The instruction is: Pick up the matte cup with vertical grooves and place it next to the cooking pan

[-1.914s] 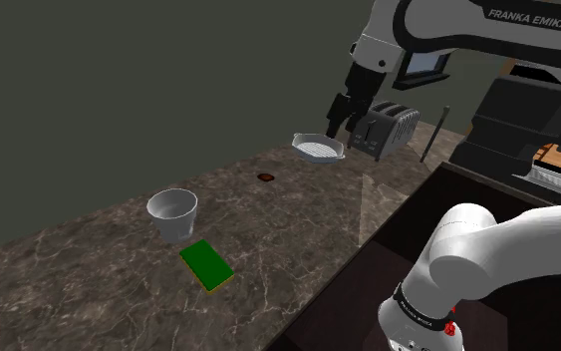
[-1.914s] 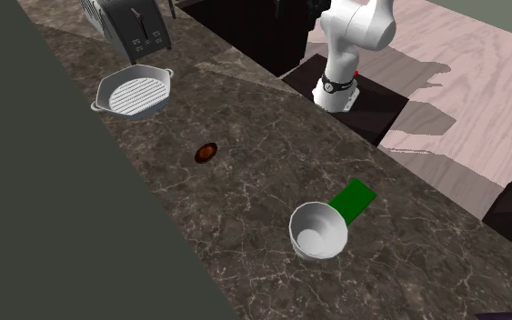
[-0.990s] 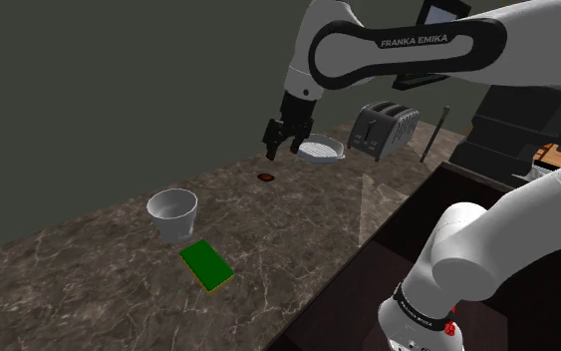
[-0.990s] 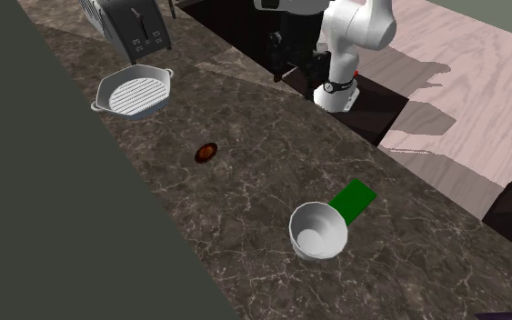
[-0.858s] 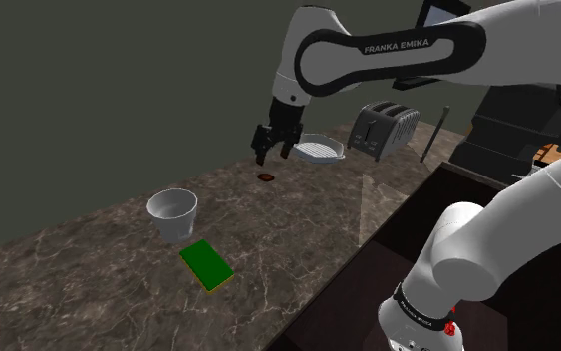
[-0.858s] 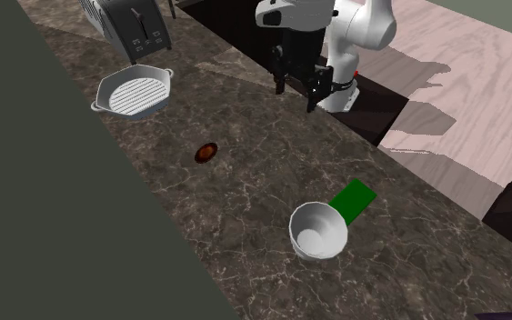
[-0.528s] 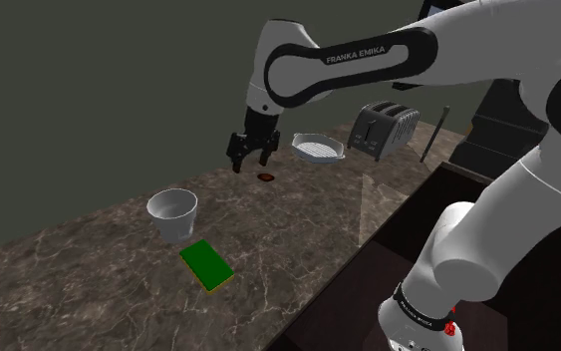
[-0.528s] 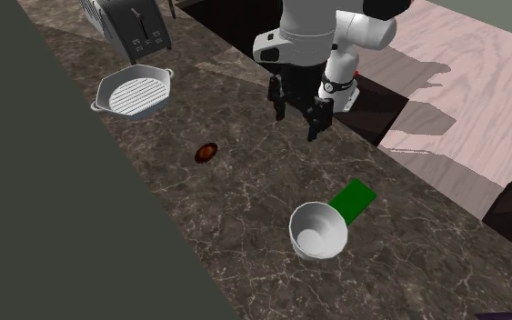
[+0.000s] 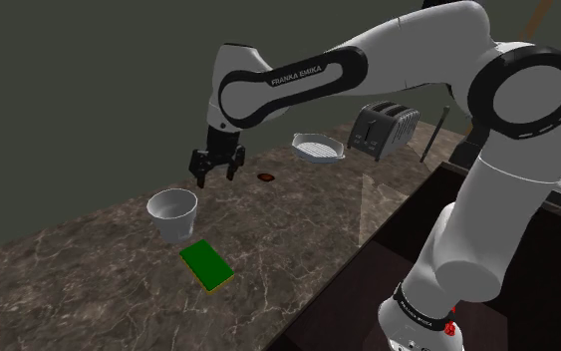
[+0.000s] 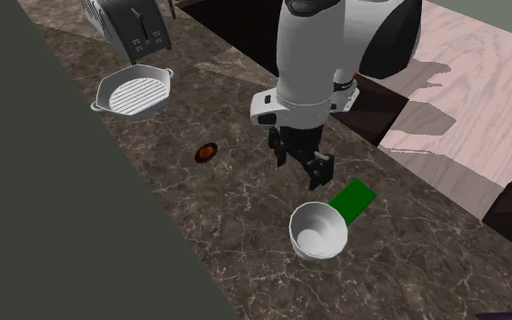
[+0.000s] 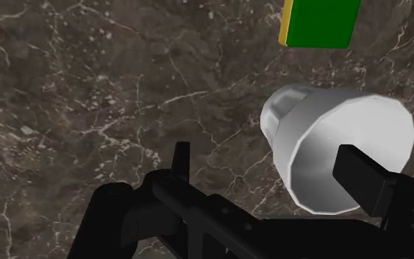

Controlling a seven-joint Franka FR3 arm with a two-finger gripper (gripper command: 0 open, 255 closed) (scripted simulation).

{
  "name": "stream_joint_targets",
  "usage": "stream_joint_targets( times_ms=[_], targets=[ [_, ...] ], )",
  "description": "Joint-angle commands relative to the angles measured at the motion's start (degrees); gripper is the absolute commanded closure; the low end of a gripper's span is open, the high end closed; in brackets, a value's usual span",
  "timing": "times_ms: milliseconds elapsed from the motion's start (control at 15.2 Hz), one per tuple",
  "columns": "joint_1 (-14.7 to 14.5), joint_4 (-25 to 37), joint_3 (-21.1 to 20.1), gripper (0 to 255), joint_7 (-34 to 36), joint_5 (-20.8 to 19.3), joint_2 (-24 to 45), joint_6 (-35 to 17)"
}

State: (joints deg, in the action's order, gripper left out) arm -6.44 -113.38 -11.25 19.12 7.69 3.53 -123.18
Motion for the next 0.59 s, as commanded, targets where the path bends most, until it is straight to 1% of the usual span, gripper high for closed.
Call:
stream_joint_targets(
  times_ms=[0,198,528],
  targets=[
    [-0.78,4.47,-0.56,0,1.61,-0.77,5.07,-0.52],
    [-1.94,9.94,-0.97,0,3.35,-1.66,11.06,-0.89],
    [-2.35,8.67,-0.99,0,3.54,-1.96,12.98,-4.10]
  ],
)
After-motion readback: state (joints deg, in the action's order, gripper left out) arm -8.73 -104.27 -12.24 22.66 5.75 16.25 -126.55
